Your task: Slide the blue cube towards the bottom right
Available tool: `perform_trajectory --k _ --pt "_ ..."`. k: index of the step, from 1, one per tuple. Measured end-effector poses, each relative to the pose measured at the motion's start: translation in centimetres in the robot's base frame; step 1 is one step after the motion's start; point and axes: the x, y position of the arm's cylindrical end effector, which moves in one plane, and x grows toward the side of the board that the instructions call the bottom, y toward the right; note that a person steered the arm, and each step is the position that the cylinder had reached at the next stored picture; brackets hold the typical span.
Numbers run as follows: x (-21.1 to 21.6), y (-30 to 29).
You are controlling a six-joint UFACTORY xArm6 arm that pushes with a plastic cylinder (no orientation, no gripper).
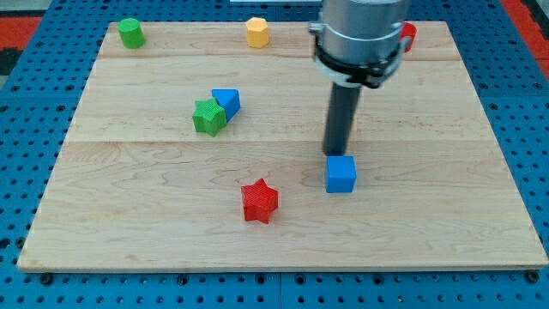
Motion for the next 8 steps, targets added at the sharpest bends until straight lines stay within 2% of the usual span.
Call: perform_trajectory --k 1,2,3,4,5,6,8 --pt "0.2 -5.6" --pt "3.9 -5.8" --pt "5.8 0.2" --pt "5.8 4.2" --pt "5.7 0.6" --pt "3.7 -1.5" --pt "2.4 7.3"
